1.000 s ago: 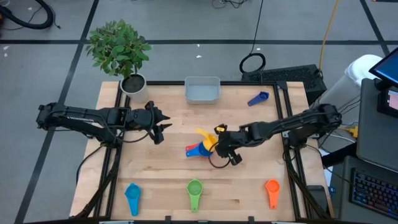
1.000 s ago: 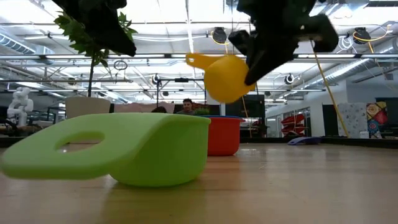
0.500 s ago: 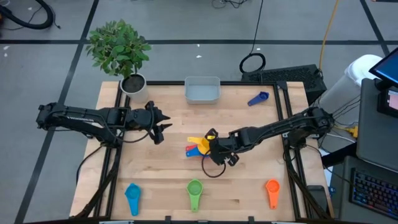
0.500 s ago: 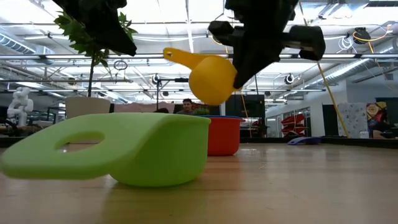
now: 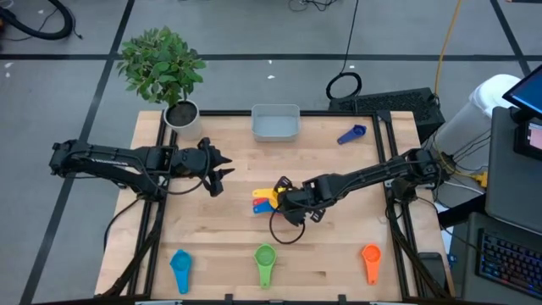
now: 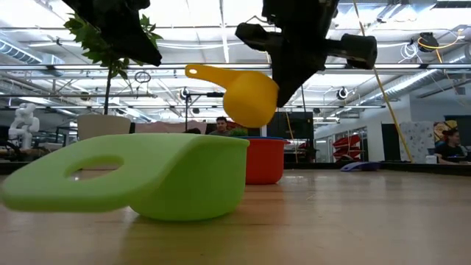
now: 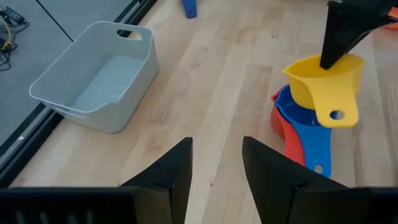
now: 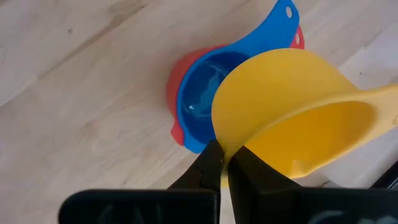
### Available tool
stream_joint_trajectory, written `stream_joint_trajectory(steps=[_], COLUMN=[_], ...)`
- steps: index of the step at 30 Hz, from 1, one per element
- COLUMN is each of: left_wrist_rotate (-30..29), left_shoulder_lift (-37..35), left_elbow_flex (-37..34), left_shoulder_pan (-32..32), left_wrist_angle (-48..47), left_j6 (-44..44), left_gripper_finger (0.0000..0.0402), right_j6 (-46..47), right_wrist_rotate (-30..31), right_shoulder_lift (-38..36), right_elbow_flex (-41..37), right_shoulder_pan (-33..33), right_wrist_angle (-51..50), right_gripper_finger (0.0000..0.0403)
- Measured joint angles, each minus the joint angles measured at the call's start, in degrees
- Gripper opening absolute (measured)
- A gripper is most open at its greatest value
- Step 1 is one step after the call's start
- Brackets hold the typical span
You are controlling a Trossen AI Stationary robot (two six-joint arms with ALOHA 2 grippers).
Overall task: Nest measuring cups in basket
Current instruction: Stack the yellow measuring cup on top of the blue measuring cup
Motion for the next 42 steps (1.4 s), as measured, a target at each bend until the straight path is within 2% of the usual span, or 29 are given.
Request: stream_joint_trajectory(steps=[17, 31, 42], left_wrist_rotate=[0.0, 0.0, 0.0], left_shoulder_lift=[0.0, 0.0, 0.0], left_elbow_flex=[0.0, 0.0, 0.0], left_shoulder_pan=[-0.1, -0.1, -0.1], left_wrist_angle=[0.1, 0.1, 0.1], left_j6=[-0.2, -0.4, -0.4], left_gripper_finger=[0.0145, 0.0145, 0.0145], right_j6=[-4.1, -3.8, -1.8], right_wrist_rotate=[-0.4, -0.5, -2.2], right_shoulder_lift=[2.4, 2.9, 2.9], right_elbow_flex=[0.4, 0.3, 0.3], right_shoulder_pan=[0.2, 0.2, -1.0], right_wrist_angle=[-0.4, -1.2, -1.1], right_gripper_finger=[0.0000, 0.0002, 0.0038])
